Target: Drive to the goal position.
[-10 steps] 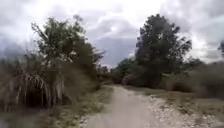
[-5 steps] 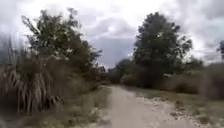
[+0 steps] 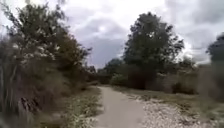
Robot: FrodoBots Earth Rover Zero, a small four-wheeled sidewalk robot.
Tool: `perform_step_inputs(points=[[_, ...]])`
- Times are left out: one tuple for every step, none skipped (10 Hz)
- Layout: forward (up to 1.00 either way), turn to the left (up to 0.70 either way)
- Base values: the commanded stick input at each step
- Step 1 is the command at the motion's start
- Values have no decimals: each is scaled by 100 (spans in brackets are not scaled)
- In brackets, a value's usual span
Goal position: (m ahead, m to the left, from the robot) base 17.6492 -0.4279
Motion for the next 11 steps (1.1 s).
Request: perform_step_inputs(points=[[85,0],[85,0],[85,0],[85,0],[85,0],[85,0],[85,0],[85,0],[85,0],[85,0],[85,0]])
